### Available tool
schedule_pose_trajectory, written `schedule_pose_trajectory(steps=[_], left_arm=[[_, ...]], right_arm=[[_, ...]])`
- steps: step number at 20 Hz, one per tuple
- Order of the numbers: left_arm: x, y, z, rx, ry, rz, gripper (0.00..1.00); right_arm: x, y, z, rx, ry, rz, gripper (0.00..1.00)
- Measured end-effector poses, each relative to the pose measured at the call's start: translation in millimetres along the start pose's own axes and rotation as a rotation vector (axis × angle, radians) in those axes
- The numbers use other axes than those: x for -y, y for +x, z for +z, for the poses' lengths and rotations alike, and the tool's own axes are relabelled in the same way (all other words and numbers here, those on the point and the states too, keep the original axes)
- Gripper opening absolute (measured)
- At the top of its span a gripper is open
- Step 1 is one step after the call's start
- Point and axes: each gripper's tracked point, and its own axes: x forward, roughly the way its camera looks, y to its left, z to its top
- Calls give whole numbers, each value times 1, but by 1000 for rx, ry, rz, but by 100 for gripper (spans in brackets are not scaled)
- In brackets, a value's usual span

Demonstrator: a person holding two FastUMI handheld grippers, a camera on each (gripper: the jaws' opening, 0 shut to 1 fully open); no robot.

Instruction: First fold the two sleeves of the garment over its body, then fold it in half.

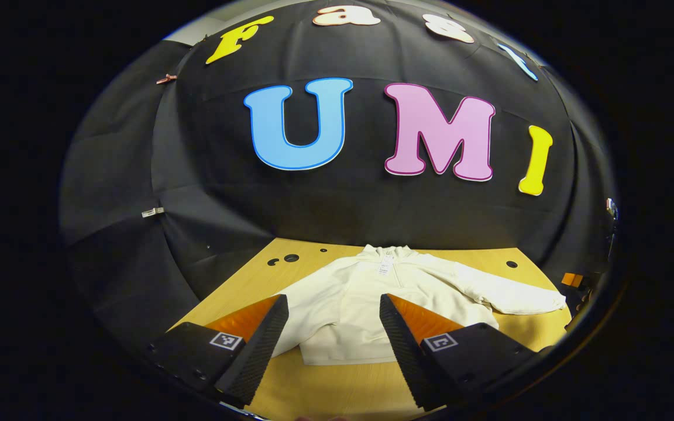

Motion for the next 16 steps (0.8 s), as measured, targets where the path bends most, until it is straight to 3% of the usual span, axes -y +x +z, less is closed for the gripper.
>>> schedule_pose_trajectory(steps=[8,16], left_arm=[[22,10,-10,-43,21,-7,96],[37,24,-7,-62,21,-7,97]], right_arm=[[60,64,-33,-91,-27,-110,99],[109,112,-57,-187,69,-213,99]])
